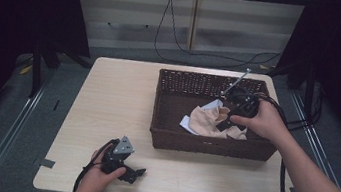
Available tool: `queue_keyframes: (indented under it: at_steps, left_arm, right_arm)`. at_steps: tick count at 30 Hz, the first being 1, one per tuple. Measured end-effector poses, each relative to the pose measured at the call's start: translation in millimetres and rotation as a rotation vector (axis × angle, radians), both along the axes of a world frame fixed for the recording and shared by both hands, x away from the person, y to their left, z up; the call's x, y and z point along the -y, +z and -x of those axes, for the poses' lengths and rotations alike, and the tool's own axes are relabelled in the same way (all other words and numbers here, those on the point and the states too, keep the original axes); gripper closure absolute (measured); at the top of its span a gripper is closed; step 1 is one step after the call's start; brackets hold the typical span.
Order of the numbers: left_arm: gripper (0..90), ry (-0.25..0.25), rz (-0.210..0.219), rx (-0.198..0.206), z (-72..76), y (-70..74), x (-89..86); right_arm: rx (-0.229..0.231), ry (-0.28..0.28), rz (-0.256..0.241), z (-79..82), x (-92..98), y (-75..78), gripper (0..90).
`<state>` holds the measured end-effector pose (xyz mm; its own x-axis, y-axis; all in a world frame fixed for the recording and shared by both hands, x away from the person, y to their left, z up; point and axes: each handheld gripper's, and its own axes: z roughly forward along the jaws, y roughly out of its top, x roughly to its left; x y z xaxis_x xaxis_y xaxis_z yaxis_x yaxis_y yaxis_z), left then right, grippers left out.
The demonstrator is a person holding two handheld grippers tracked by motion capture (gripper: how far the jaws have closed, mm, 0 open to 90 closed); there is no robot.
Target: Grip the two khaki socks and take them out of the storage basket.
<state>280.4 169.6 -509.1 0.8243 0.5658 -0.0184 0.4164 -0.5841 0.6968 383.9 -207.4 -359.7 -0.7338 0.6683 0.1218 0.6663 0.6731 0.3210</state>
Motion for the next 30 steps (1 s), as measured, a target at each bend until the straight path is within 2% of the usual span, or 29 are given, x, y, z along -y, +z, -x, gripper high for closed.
queue_keyframes:
  at_steps: [6,8,9,13,19,21,27,30]
  left_arm:
    - [0.0,0.000,0.000,0.001,-0.1,0.0,0.0]
    - [0.0,0.000,0.000,0.000,0.0,0.0,0.0]
    - [0.0,0.000,0.000,0.000,0.0,0.0,0.0]
    - [0.0,0.002,0.003,-0.004,0.2,-0.1,0.2]
    - [0.0,0.000,0.000,0.001,-0.1,0.0,0.0]
    - [0.0,0.000,0.000,0.001,-0.1,0.0,0.0]
    - [0.0,0.000,0.000,0.001,0.0,0.0,0.0]
    - [0.0,0.000,0.000,0.001,-0.1,0.0,0.0]
  right_arm:
    - [0.007,0.005,0.011,-7.7,4.1,-11.7,40.7]
    - [0.013,0.022,0.026,-10.8,4.0,-17.4,44.2]
    - [0.004,0.013,0.030,-11.4,2.5,-19.2,45.3]
    - [0.016,0.046,0.043,-15.4,-2.6,-26.4,50.0]
    - [0.026,0.063,0.055,-19.9,-8.6,-29.4,54.2]
    - [0.045,0.059,0.055,-21.5,-8.8,-29.1,55.2]
    - [0.034,0.069,0.039,-27.1,-11.7,-26.9,61.6]
    - [0.019,0.084,0.059,-30.3,-17.3,-28.2,64.8]
